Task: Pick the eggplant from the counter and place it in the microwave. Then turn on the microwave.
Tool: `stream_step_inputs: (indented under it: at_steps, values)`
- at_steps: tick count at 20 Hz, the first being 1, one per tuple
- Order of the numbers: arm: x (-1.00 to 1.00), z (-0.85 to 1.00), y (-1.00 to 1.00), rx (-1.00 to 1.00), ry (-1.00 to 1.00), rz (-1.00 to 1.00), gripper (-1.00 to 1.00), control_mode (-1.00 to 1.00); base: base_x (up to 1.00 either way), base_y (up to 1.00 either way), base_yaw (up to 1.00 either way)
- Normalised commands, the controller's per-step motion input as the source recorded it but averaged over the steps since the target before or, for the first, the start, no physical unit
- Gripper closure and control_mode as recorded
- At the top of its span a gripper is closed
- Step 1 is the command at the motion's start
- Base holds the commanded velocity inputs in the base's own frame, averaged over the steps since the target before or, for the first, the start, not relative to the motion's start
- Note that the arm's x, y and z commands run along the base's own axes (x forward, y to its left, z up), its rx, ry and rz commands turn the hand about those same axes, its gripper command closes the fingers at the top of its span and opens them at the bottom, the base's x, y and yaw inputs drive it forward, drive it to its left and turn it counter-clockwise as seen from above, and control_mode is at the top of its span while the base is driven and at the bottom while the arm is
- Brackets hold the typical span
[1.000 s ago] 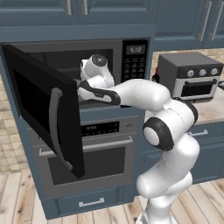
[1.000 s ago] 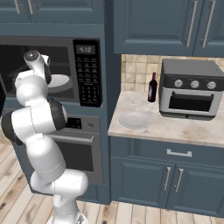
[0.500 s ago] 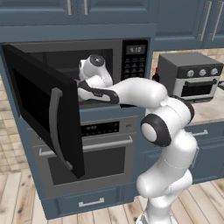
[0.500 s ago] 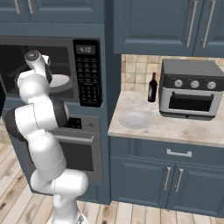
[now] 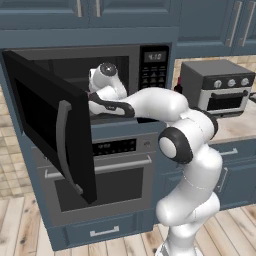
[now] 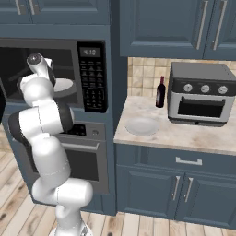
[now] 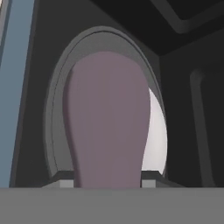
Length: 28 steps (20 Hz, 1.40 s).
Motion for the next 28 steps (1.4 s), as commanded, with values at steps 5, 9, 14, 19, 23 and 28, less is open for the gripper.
stream_step_inputs:
  at_steps: [5,9,14,19,23,28]
  values:
    - [0.13,0.00,0.04,0.00,0.00,0.00,1.00,-1.00,0.00,0.00,0.00]
    - [0.15,-0.01,0.04,0.00,0.00,0.00,1.00,-1.00,0.00,0.00,0.00]
    - [0.14,-0.05,0.05,0.00,0.00,0.00,1.00,-1.00,0.00,0.00,0.00]
    - [0.13,-0.05,0.06,0.00,0.00,0.00,1.00,-1.00,0.00,0.00,0.00]
    - [0.12,-0.02,0.06,0.00,0.00,0.00,1.00,-1.00,0.00,0.00,0.00]
    - [0.13,0.00,0.06,0.00,0.01,0.00,1.00,-1.00,0.00,0.00,0.00]
